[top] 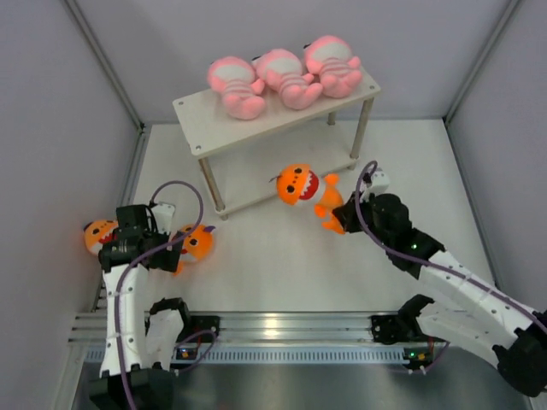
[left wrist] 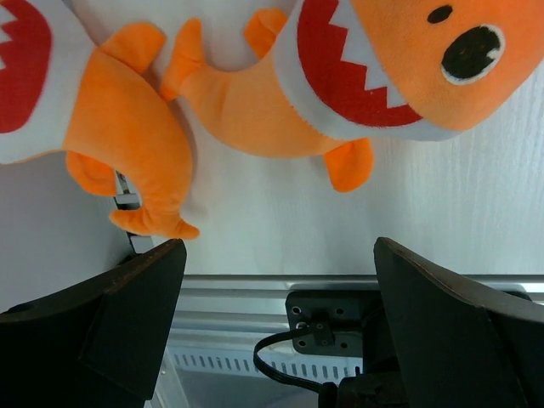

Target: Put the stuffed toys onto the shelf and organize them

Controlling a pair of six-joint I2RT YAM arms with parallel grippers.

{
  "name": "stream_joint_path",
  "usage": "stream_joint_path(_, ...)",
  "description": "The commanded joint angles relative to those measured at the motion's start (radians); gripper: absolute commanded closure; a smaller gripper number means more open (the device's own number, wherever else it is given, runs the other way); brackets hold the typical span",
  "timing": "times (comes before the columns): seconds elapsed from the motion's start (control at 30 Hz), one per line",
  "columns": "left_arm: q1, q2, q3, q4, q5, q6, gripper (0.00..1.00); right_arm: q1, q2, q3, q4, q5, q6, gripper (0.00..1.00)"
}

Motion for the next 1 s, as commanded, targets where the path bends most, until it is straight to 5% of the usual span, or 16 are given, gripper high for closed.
stream_joint_path(0.0, 0.008, 0.087, -0.009, 0.066, 0.004, 0.033, 0.01, -0.127, 0.114, 0.122, 0.051, -0.016, -0.044, 1.00)
stream_joint_path(0.23, 0.006, 0.158, 0.030, 0.083, 0.089, 0.062, 0.01, -0.250, 0.437, 0.327, 0.192, 0.003, -0.009, 1.00)
stream_joint_path(0.77, 0.006, 0.169, -0.015, 0.082, 0.111, 0.080, 0.01, -0.271, 0.844, 0.516, 0.367, 0.132, 0.089, 1.00)
stream_joint_path(0.87, 0.006, 0.169, -0.020, 0.080, 0.111, 0.091, 0.02, -0.271, 0.861, 0.540, 0.332, 0.128, 0.071, 0.73)
stream_joint_path(0.97, 0.006, 0.181, -0.027, 0.082, 0.164, 0.122, 0.02, -0.271, 0.806, 0.478, 0.368, 0.124, 0.063, 0.59)
